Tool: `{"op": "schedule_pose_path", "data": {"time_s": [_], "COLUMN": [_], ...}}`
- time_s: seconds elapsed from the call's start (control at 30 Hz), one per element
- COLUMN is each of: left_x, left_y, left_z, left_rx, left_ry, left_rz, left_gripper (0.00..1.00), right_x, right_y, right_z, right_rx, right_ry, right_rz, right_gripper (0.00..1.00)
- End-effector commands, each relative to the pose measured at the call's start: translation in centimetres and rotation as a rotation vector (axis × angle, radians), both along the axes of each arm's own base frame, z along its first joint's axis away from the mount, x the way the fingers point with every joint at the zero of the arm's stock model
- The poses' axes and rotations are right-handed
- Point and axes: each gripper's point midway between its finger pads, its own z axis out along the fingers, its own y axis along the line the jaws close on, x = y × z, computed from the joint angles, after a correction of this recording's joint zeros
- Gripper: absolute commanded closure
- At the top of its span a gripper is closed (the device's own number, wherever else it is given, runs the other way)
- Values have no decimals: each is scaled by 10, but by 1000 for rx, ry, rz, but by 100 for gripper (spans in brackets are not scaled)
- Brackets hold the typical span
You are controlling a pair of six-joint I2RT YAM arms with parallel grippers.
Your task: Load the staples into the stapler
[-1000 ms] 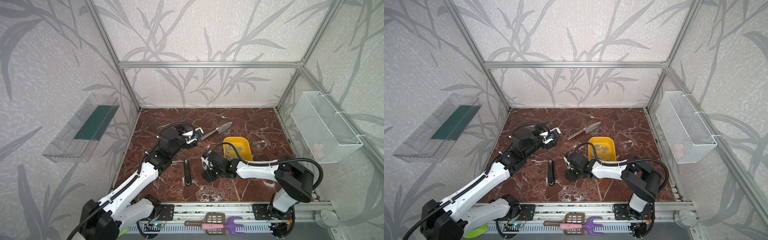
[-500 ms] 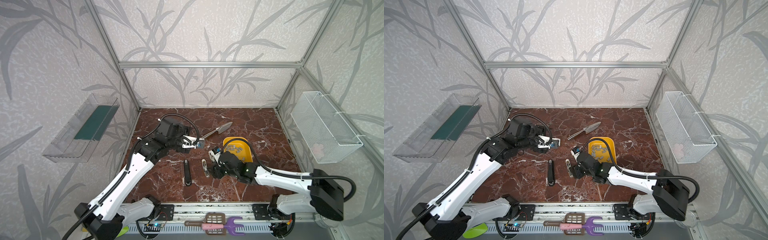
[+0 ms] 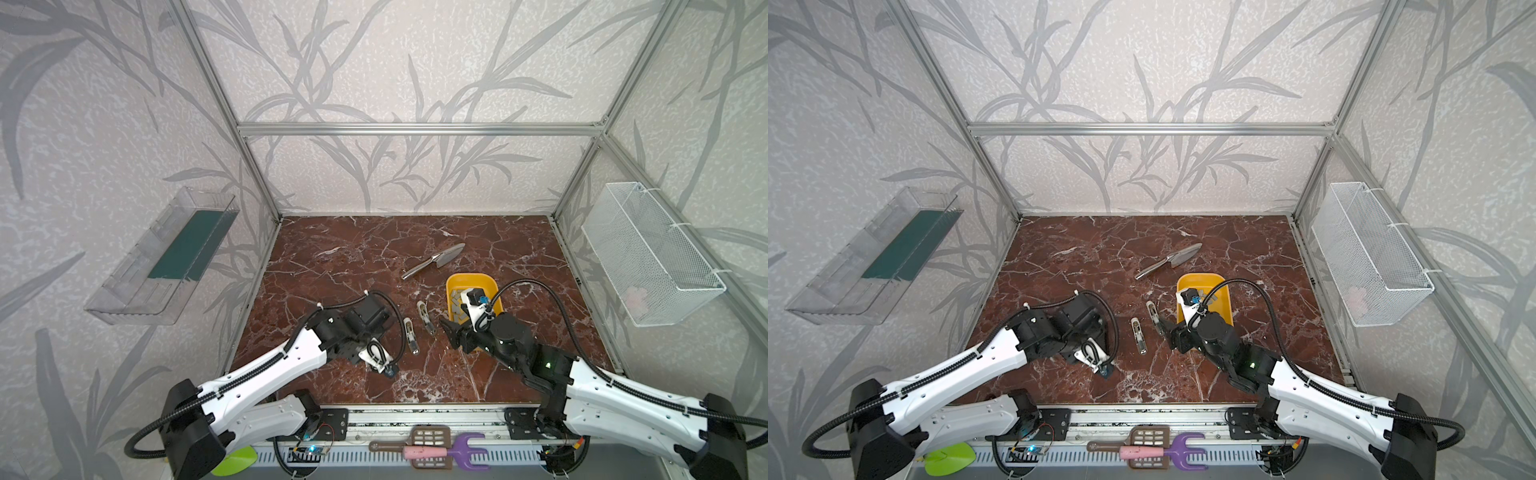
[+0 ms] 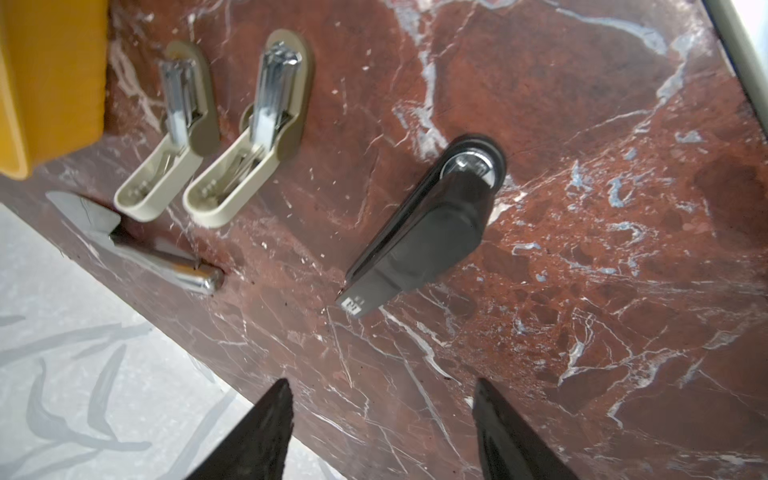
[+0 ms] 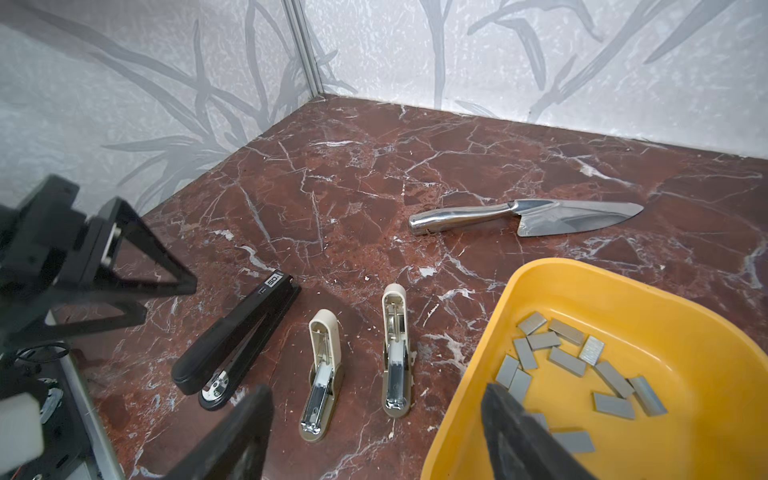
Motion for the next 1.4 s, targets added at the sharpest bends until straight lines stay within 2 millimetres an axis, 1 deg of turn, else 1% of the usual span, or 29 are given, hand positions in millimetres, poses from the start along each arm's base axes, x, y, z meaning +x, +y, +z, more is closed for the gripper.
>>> {"op": "schedule_pose_path", "data": {"time_s": [0.0, 0.1, 0.2, 0.27, 0.37, 0.5, 0.67, 0.8, 0.83, 0.87, 0.9, 0.97, 1.0, 1.13, 1.17, 1.2, 1.23, 1.27, 1.37], "left_x": [-4, -7, -2, 1, 7, 11, 10, 7, 5, 4, 3, -1, -3, -3, -3, -2, -2, -1, -2], "left_y": [12, 6, -7, -11, -15, -24, -23, -31, -32, -33, -33, -31, -30, -33, -33, -33, -33, -34, -35], "left_z": [-20, -24, -25, -29, -40, -47, -58, -54, -52, -51, -51, -54, -56, -59, -59, -59, -59, -59, -60], "left_rx": [128, 120, 90, 101, 140, 149, 197, 160, 153, 149, 146, 147, 145, 115, 115, 115, 115, 115, 122], "left_ry": [-31, -27, -48, -54, -62, -48, -25, -4, 5, 7, 7, 14, 19, 10, 8, 6, 8, 10, 27], "left_rz": [-117, -146, -169, -196, -221, -227, -241, -223, -221, -220, -221, -226, -228, -227, -224, -222, -217, -213, -202], "left_gripper": [35, 36, 37, 41, 53, 57, 59, 64, 66, 72, 81, 92, 100, 100, 98, 91, 78, 73, 70], "right_x": [5, 4, 4, 2, 1, 0, -2, -3, -3, -3, -3, -3, -3, -3, -3, -4, -4, -4, -5], "right_y": [4, 10, 13, 16, 21, 24, 26, 26, 26, 26, 26, 27, 27, 29, 29, 30, 30, 30, 31], "right_z": [-4, -9, -10, -11, -12, -15, -14, -12, -12, -12, -13, -13, -14, -16, -16, -16, -16, -16, -15], "right_rx": [-22, -27, -25, -19, -10, -13, -2, 2, 2, 2, 1, 0, 1, -5, -5, -3, -3, -1, 1], "right_ry": [-9, 12, 20, 25, 33, 48, 55, 54, 54, 54, 55, 58, 60, 67, 68, 69, 70, 72, 72], "right_rz": [1, 23, 33, 47, 67, 79, 91, 94, 95, 96, 95, 99, 100, 105, 106, 108, 110, 111, 117], "right_gripper": [20, 20, 20, 20, 20, 20, 20, 20, 20, 20, 20, 20, 20, 20, 20, 20, 20, 20, 20]}}
